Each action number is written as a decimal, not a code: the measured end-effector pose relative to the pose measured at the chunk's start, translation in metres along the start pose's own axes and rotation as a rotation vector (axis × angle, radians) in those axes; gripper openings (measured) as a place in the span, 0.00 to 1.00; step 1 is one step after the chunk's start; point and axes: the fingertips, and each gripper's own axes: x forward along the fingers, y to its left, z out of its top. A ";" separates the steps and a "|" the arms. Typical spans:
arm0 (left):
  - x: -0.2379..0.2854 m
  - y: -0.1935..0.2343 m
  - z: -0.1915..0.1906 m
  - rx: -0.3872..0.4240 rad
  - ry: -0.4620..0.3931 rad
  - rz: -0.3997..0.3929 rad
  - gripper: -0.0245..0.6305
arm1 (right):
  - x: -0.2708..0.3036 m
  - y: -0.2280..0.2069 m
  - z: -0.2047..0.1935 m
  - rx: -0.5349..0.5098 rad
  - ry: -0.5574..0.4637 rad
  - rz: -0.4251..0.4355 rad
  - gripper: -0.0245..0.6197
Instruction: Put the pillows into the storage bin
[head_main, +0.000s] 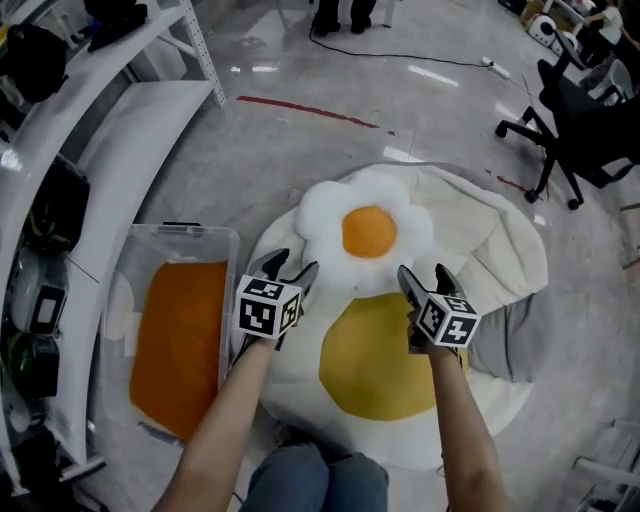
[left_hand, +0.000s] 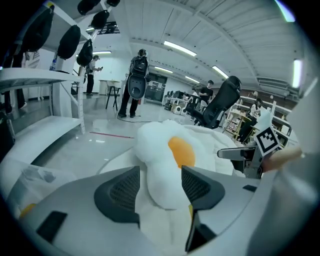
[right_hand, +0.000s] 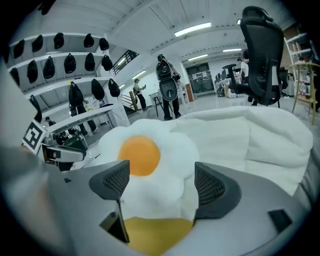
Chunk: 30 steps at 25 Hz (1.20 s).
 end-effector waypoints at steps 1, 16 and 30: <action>0.009 0.001 -0.006 0.003 -0.005 -0.002 0.43 | 0.010 -0.003 -0.008 0.004 0.001 0.006 0.66; 0.068 -0.007 -0.030 0.000 -0.039 -0.053 0.23 | 0.087 0.004 -0.066 0.136 0.117 0.098 0.39; -0.026 -0.047 0.055 0.039 -0.073 -0.071 0.13 | -0.015 0.050 0.028 -0.019 0.040 0.061 0.18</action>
